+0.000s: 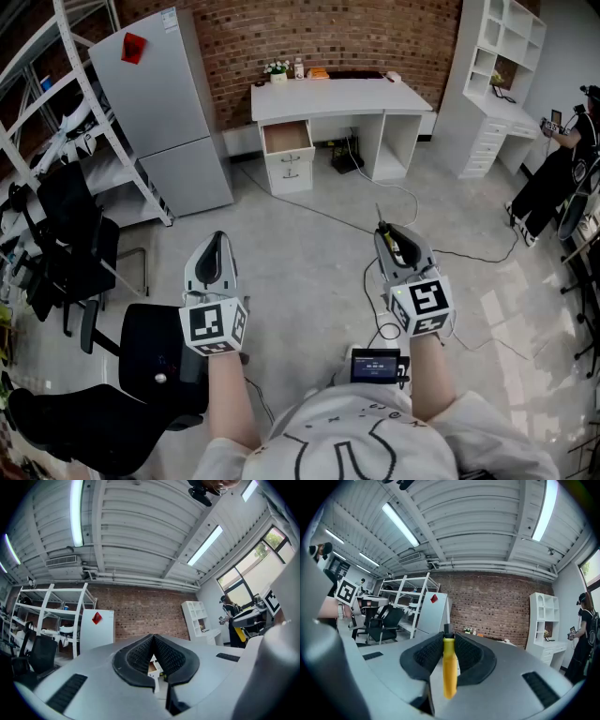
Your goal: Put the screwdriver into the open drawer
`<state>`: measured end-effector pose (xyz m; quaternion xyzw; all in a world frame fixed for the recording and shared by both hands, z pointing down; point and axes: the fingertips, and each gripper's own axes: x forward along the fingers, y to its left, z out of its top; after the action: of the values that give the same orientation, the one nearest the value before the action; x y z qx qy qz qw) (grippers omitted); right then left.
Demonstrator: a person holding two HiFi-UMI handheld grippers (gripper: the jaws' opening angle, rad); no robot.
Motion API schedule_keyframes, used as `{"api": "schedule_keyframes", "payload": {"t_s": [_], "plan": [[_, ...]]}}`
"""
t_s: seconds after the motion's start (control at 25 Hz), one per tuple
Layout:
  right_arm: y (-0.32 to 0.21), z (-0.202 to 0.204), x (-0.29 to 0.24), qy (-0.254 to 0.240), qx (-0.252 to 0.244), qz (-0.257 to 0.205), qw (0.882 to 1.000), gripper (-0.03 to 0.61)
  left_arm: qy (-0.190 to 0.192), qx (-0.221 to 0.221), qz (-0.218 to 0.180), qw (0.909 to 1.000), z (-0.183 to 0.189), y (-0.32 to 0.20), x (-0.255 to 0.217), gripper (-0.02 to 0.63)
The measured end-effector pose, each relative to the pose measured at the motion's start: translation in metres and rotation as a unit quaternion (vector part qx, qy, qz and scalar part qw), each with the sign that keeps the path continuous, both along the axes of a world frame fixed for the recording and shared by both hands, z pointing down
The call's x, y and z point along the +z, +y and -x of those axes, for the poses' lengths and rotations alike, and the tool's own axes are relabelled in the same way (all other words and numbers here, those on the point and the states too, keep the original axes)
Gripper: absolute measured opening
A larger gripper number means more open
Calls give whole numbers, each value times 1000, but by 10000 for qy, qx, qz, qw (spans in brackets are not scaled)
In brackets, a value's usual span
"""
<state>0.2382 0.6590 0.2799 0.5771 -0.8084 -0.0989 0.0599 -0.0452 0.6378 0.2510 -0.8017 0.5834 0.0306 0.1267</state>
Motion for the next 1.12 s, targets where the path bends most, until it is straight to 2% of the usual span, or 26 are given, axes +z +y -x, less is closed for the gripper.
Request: {"api": "schedule_keyframes", "payload": {"t_s": [0.24, 0.48, 0.8, 1.12], "plan": [[7, 10, 1, 45, -42, 6, 10000, 79, 32, 43, 27, 10000, 4, 1, 3, 14], [-21, 1, 14, -58, -53, 12, 10000, 79, -16, 54, 52, 10000, -7, -26, 15, 14], [-120, -9, 12, -170, -246, 27, 9995, 78, -68, -87, 109, 9999, -17, -116, 15, 14], [-235, -28, 20, -85, -640, 184, 9977, 78, -212, -155, 251, 9993, -53, -213, 21, 14]]}}
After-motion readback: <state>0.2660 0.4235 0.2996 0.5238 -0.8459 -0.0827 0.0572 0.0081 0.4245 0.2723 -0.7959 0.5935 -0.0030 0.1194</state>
